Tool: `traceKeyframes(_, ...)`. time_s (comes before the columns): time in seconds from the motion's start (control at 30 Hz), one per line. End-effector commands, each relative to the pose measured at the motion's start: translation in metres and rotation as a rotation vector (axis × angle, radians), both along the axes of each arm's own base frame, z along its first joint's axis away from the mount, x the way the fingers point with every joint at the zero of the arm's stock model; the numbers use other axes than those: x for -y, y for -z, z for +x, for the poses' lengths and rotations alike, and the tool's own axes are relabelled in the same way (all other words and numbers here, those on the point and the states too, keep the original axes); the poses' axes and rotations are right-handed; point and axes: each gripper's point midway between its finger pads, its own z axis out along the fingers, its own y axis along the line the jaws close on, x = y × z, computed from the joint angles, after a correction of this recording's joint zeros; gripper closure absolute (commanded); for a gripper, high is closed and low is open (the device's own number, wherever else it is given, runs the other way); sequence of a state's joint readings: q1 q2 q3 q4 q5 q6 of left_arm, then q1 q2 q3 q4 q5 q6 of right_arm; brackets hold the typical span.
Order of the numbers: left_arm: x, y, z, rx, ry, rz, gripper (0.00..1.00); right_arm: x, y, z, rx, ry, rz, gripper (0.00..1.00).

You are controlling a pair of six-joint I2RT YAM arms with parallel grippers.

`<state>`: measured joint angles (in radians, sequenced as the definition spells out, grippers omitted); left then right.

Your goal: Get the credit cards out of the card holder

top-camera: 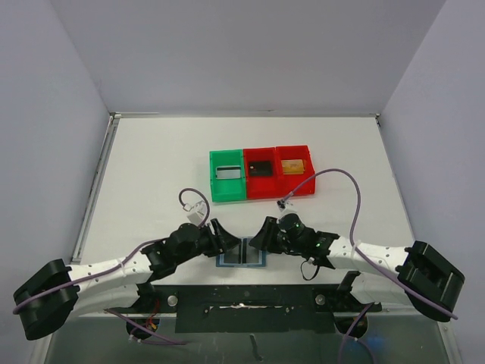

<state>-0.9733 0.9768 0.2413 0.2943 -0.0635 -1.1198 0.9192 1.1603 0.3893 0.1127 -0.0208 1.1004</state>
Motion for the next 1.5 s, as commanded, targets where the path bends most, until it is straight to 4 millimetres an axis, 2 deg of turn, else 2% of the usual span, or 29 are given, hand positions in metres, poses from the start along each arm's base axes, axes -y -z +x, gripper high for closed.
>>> traceKeyframes(0.0,0.006,-0.009,0.005,0.014,0.001,-0.035,0.50,-0.010,-0.008,0.001,0.003,-0.021,0.010,0.64)
traceKeyframes(0.27,0.023,-0.007,0.001,0.006,0.075,-0.047,0.51,0.012,0.032,-0.003,-0.075,0.032,-0.124,0.70)
traceKeyframes(0.53,0.040,0.021,-0.003,-0.064,0.137,-0.014,0.57,0.025,0.056,-0.009,-0.138,0.080,-0.162,0.78)
traceKeyframes(0.7,0.046,0.034,-0.004,-0.100,0.146,-0.005,0.62,0.029,0.060,-0.012,-0.148,0.093,-0.159,0.77)
traceKeyframes(0.87,0.048,0.038,-0.004,-0.109,0.149,-0.007,0.67,0.030,0.058,-0.012,-0.143,0.096,-0.153,0.76)
traceKeyframes(1.0,0.048,0.037,-0.002,-0.107,0.143,-0.003,0.71,0.029,0.057,-0.011,-0.141,0.092,-0.153,0.76)
traceKeyframes(1.17,0.046,0.041,-0.003,-0.117,0.150,0.049,0.71,0.029,0.054,-0.009,-0.135,0.091,-0.159,0.75)
traceKeyframes(1.37,0.044,0.034,-0.002,-0.103,0.149,0.062,0.70,0.031,0.052,-0.008,-0.125,0.100,-0.160,0.75)
traceKeyframes(1.47,0.043,0.030,-0.002,-0.093,0.143,0.052,0.73,0.031,0.051,-0.008,-0.124,0.102,-0.159,0.75)
